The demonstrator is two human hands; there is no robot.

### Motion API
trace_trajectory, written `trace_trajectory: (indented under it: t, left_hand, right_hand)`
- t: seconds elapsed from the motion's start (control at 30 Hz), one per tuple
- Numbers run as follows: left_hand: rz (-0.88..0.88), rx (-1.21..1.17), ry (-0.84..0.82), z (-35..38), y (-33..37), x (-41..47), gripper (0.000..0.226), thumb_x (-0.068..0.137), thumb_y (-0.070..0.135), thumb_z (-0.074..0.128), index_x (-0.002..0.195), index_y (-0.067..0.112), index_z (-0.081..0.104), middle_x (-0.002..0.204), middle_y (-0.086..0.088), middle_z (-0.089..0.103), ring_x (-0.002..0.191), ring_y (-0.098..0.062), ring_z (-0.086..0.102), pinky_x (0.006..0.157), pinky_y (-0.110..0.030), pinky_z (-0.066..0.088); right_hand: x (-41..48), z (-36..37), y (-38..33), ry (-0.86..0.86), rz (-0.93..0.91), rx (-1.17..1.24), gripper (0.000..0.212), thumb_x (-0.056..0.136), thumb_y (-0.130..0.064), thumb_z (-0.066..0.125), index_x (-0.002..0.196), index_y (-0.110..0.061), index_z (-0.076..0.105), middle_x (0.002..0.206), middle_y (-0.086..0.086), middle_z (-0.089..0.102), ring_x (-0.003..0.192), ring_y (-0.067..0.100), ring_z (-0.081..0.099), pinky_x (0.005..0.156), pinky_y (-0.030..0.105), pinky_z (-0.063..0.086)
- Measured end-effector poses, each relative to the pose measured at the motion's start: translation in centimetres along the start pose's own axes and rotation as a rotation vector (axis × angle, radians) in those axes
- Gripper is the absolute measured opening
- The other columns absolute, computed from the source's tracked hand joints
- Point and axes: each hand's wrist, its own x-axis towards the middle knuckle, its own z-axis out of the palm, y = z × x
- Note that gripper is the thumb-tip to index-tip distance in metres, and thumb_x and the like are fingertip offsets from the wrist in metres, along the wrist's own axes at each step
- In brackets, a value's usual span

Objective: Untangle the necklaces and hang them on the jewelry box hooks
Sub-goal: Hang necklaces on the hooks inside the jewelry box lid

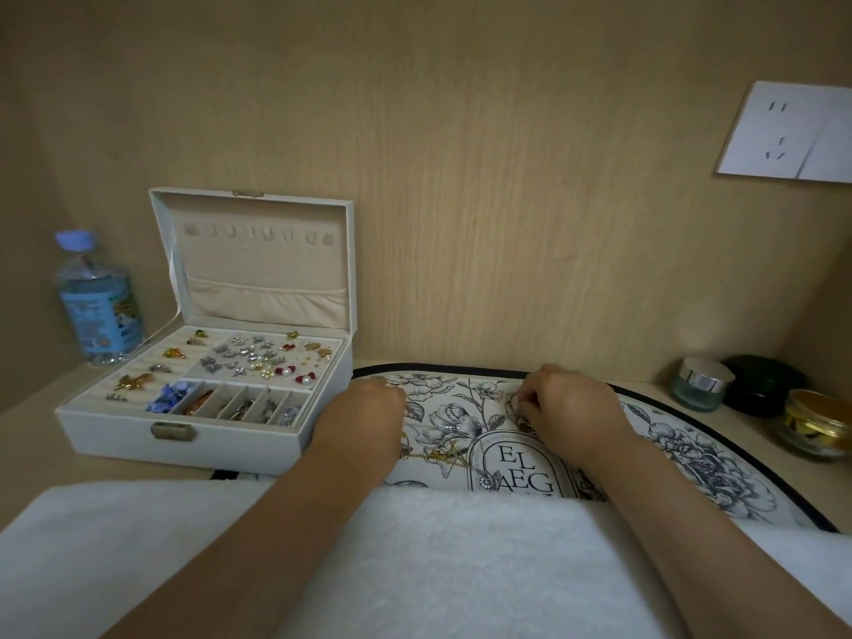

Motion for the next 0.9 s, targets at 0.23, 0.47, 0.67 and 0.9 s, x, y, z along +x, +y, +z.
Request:
trace_trajectory:
  t: [0.23,0.47,0.67,0.9]
  left_hand:
    - [0.227,-0.256,-0.009,0.7,0.7,1.0,0.022,0.098,0.019,0.054,0.109,0.024,0.073,0.106,0.004,0.061,0.104,-0.013,0.053,0.086,-0.031,0.047]
    - [0.087,0.097,-0.074,0.5,0.1,1.6,0.024,0.082,-0.002,0.059,0.100,0.012,0.067,0.109,-0.004,0.061,0.096,-0.019,0.059,0.073,-0.026,0.046]
    - [0.009,-0.007,0.011,1.1,0.2,1.2,0.030,0.084,-0.003,0.057,0.110,0.010,0.051,0.111,-0.007,0.058,0.102,-0.021,0.056,0.075,-0.028,0.044]
    - [-0.256,-0.667,0.142,1.6,-0.5,1.8,0.015,0.102,0.020,0.042,0.094,0.018,0.055,0.082,0.001,0.068,0.076,-0.018,0.065,0.070,-0.040,0.057]
  right_hand:
    - [-0.2,-0.6,-0.7,-0.078,-0.163,0.163,0.014,0.092,-0.035,0.065,0.099,-0.035,0.077,0.101,-0.015,0.068,0.099,0.009,0.058,0.078,0.028,0.049]
    - [0.2,0.8,-0.6,-0.014,-0.145,-0.003,0.023,0.098,-0.026,0.050,0.102,-0.022,0.072,0.104,-0.002,0.066,0.097,0.020,0.056,0.078,0.030,0.039]
    - [0.9,0.5,-2.1,-0.014,0.013,0.255,0.017,0.102,-0.025,0.044,0.098,-0.019,0.059,0.094,-0.001,0.064,0.086,0.019,0.058,0.075,0.033,0.047]
    - [5.4,0.5,-3.9,-0.098,0.220,0.586,0.022,0.105,-0.026,0.040,0.101,-0.013,0.057,0.093,0.008,0.072,0.074,0.016,0.064,0.070,0.033,0.052]
